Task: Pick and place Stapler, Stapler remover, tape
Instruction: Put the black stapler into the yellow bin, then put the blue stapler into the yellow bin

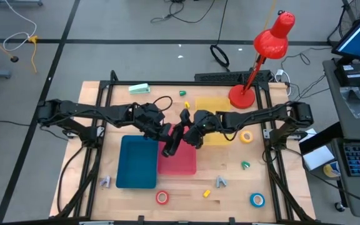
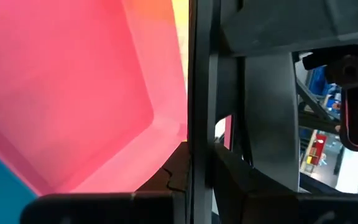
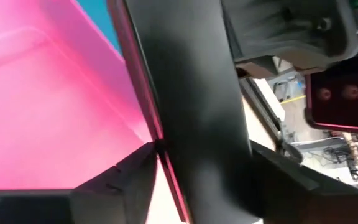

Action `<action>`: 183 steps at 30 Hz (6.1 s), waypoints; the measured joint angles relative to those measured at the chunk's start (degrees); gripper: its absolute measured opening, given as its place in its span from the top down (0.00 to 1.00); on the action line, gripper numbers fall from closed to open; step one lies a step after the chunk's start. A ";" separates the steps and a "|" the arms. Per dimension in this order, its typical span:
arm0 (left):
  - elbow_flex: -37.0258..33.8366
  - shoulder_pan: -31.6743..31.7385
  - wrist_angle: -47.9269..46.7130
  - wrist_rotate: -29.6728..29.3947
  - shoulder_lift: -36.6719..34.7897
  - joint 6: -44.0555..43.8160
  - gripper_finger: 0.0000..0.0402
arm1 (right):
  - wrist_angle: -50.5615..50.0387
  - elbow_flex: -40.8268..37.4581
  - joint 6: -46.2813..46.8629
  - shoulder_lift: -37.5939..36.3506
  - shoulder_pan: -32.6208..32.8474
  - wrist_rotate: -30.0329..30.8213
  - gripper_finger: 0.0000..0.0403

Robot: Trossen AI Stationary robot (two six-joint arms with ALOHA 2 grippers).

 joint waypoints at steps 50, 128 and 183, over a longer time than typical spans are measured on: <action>0.05 18.39 3.32 10.63 -0.21 15.33 0.64 | -9.72 -0.22 3.50 -0.70 -0.45 14.51 0.68; 0.00 26.10 5.50 -9.09 -0.33 30.65 0.64 | -45.10 -12.90 126.70 -10.36 -10.61 6.73 0.66; -0.02 23.01 5.33 -4.39 -0.35 43.48 0.64 | -48.32 -12.85 104.07 -32.32 -6.44 0.23 0.57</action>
